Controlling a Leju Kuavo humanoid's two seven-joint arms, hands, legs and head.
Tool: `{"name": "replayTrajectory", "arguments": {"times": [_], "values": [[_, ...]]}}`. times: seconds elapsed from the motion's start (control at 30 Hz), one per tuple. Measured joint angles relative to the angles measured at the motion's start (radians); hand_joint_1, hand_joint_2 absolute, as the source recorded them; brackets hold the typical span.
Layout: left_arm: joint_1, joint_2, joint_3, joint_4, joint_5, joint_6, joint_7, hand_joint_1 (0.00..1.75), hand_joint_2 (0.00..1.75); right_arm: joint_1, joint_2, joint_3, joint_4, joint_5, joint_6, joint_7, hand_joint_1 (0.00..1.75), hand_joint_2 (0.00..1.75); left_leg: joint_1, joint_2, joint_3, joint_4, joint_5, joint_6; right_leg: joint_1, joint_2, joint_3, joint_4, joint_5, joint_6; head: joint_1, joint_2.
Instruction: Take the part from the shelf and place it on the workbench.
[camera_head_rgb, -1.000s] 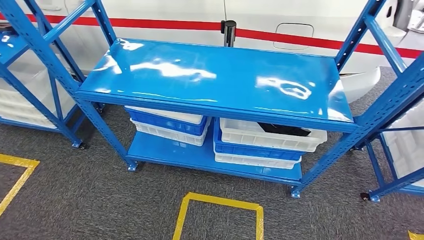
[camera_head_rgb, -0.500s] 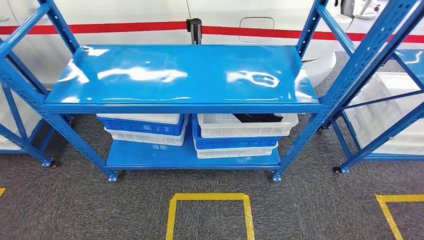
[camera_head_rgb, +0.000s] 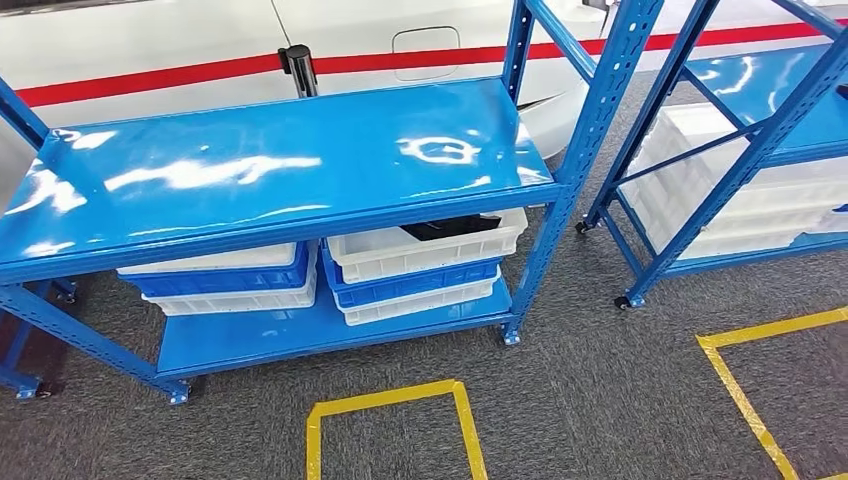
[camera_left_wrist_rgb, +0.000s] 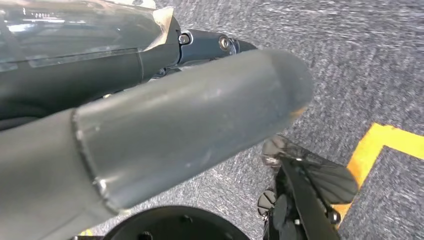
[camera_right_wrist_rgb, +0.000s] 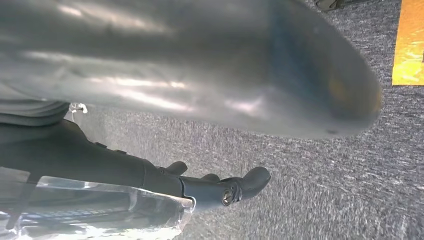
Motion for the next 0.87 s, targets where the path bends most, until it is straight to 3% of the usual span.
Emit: {"name": "replayTrajectory", "arguments": {"times": [0.07, 0.1, 0.17, 0.4, 0.63, 0.77, 0.87], "values": [[-0.001, 0.0, 0.0, 0.0, -0.001, 0.0, 0.0, 0.0, 0.0, -0.002, 0.0, 0.004, 0.0, 0.011, 0.001, 0.006, 0.0, 0.0, -0.002, -0.009, 0.044, -0.111, 0.05, 0.006, 0.009, 0.007, -0.002, 0.003, -0.003, 0.001, 0.0, 0.0], [-0.002, -0.001, 0.0, 0.0, -0.001, 0.0, 0.0, 0.0, 0.0, -0.002, 0.0, 0.006, 0.0, 0.014, 0.002, 0.009, 0.0, 0.0, -0.004, -0.012, 0.05, -0.131, 0.056, 0.004, 0.014, 0.008, -0.006, 0.005, -0.006, 0.001, 0.001, 0.0], [-0.002, -0.001, 0.0, 0.0, -0.002, 0.0, 0.0, 0.0, 0.0, -0.002, -0.002, 0.011, 0.0, 0.017, 0.004, 0.013, 0.0, 0.0, -0.01, -0.01, 0.049, -0.136, 0.057, 0.001, 0.02, 0.008, -0.014, 0.007, -0.01, 0.003, 0.002, 0.0], [-0.002, -0.002, 0.0, 0.0, -0.002, 0.0, 0.0, 0.0, 0.0, -0.002, -0.004, 0.017, 0.0, 0.021, 0.004, 0.015, 0.0, 0.0, -0.029, -0.01, 0.043, -0.134, 0.063, 0.02, 0.012, 0.008, -0.01, 0.005, -0.001, 0.021, 0.002, 0.0], [-0.002, -0.002, 0.0, 0.0, 0.0, 0.003, 0.0, 0.0, 0.0, -0.003, -0.004, 0.022, 0.0, 0.027, 0.007, 0.023, 0.0, 0.0, -0.032, -0.01, 0.041, -0.133, 0.063, 0.024, 0.007, 0.007, -0.012, 0.005, 0.0, 0.023, 0.002, 0.0], [-0.002, -0.002, 0.0, 0.0, 0.001, 0.004, -0.002, 0.0, 1.75, -0.003, -0.004, 0.025, 0.0, 0.027, 0.007, 0.03, 0.0, 0.0, -0.032, -0.01, 0.041, -0.133, 0.063, 0.024, 0.006, 0.007, -0.013, 0.004, 0.0, 0.023, 0.001, 0.0], [-0.002, -0.002, 0.0, 0.0, 0.001, 0.005, -0.006, 0.0, 1.75, -0.003, -0.004, 0.025, 0.0, 0.027, 0.007, 0.032, 0.0, 0.0, -0.031, -0.01, 0.041, -0.133, 0.063, 0.024, 0.006, 0.007, -0.013, 0.004, 0.0, 0.023, 0.001, 0.0]]}}
